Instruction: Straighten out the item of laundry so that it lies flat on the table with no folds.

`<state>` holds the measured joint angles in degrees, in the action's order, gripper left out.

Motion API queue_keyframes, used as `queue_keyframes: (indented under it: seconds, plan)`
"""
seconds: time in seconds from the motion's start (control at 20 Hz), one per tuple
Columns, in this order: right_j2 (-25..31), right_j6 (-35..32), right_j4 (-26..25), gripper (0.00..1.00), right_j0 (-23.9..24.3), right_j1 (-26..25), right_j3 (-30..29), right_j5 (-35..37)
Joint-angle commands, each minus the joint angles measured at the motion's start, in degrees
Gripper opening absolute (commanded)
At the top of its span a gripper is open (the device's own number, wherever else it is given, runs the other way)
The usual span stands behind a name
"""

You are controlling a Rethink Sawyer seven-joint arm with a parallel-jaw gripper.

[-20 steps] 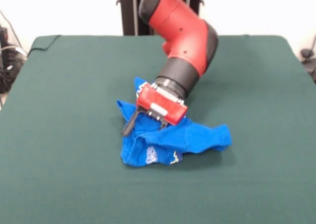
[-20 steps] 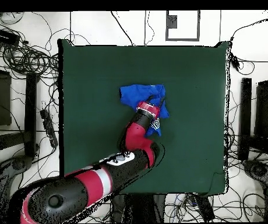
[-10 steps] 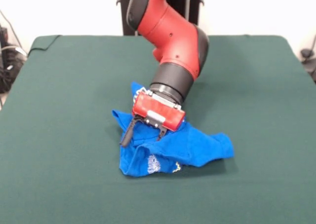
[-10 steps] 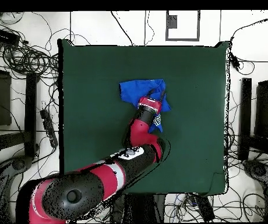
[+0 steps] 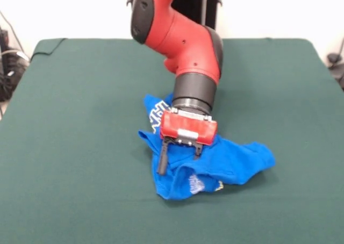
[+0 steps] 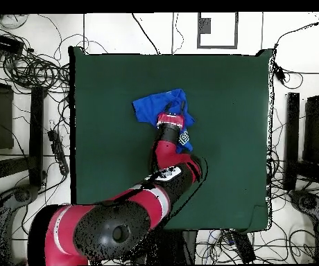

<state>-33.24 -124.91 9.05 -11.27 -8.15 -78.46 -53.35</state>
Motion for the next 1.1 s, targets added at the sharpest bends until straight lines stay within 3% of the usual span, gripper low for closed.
queue_keyframes:
  seconds: [0.05,0.35,0.45,0.6,0.65,0.7,0.85,0.9,1.0,1.1]
  plan:
    - [16.06,-15.44,-6.38,1.00,-0.69,0.53,6.11,0.37]
    - [17.17,-11.87,-4.97,1.00,-0.68,2.28,3.91,1.36]
    - [16.21,-9.04,-4.19,1.00,-1.25,3.77,2.21,6.85]
    - [13.53,-4.19,2.78,1.00,-2.94,5.43,-1.98,18.73]
    - [13.17,-4.02,2.63,1.00,-2.88,5.88,-2.22,21.91]
    - [12.80,-3.85,2.48,0.00,-2.82,6.33,-2.46,25.09]
    - [18.04,-3.72,-3.49,0.00,1.54,10.24,-2.80,41.38]
    - [23.86,-1.76,-7.52,0.00,6.17,13.05,-3.27,53.92]
    - [24.87,1.62,-8.16,0.00,7.53,13.93,-2.62,62.31]
    - [25.02,3.20,-8.58,0.00,8.25,14.07,-2.16,64.92]
